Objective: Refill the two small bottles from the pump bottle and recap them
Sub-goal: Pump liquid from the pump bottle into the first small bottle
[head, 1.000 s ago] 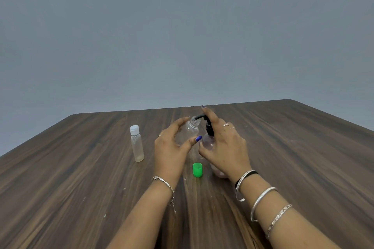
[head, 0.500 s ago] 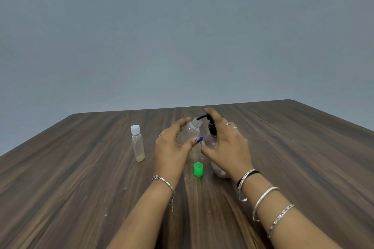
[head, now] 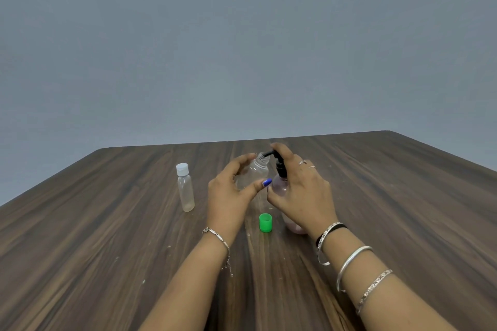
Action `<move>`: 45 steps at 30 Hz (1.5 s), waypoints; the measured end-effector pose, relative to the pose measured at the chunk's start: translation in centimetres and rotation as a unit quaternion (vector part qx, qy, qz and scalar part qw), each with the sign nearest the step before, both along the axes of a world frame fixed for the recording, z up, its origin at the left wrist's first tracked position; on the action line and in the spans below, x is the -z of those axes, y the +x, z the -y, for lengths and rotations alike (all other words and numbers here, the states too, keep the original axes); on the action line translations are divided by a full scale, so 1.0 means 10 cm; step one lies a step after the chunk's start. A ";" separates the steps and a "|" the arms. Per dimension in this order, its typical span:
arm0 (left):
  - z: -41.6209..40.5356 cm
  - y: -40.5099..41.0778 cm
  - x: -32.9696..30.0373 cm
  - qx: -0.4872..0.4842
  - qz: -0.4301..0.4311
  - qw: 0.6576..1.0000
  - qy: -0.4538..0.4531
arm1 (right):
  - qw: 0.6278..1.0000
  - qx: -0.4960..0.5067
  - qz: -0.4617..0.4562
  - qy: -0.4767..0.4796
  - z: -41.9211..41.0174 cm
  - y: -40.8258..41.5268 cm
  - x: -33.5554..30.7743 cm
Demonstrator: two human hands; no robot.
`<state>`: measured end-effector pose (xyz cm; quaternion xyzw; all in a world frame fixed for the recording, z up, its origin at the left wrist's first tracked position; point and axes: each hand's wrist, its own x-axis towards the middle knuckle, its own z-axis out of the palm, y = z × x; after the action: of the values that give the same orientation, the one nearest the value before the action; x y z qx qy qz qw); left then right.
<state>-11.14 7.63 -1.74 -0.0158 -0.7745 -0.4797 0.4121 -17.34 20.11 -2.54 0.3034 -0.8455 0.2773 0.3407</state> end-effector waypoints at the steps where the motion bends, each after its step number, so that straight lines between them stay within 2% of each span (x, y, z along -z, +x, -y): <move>1: 0.00 0.00 0.00 0.005 -0.003 1.000 0.002 | 1.000 0.001 0.001 0.004 0.00 0.00 -0.01; 10: 0.01 -0.02 0.04 -0.022 -0.037 0.999 -0.019 | 1.000 -0.008 -0.015 -0.015 0.03 0.02 0.00; 14: 0.01 -0.01 0.04 -0.009 -0.047 0.999 -0.001 | 1.000 0.003 -0.014 -0.008 0.03 0.03 0.01; 19: 0.03 -0.04 0.06 0.004 -0.025 1.000 -0.005 | 1.000 0.007 0.011 -0.004 0.00 0.00 -0.01; 25: 0.08 -0.04 0.05 0.081 0.034 0.994 0.068 | 0.996 -0.006 0.067 -0.055 -0.08 -0.05 -0.03; 31: 0.16 -0.05 0.05 0.135 0.045 0.980 0.137 | 0.997 -0.015 0.055 -0.058 -0.06 -0.02 -0.04; 35: 0.15 -0.09 0.12 0.134 0.087 0.980 0.118 | 0.996 -0.015 0.061 -0.070 -0.07 -0.05 -0.03; 39: 0.13 -0.11 0.12 0.059 0.112 0.991 0.035 | 0.996 -0.010 0.064 -0.060 -0.08 -0.06 -0.02; 42: 0.11 -0.12 0.13 0.037 0.117 0.992 -0.013 | 0.996 -0.005 0.068 -0.051 -0.11 -0.05 -0.03; 45: 0.11 -0.13 0.16 0.043 0.110 0.993 0.004 | 0.996 -0.001 0.072 -0.042 -0.12 -0.02 -0.06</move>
<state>-12.44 6.51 -3.30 0.0049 -0.8118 -0.4987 0.3037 -17.55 21.34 -1.98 0.2687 -0.8552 0.3344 0.2909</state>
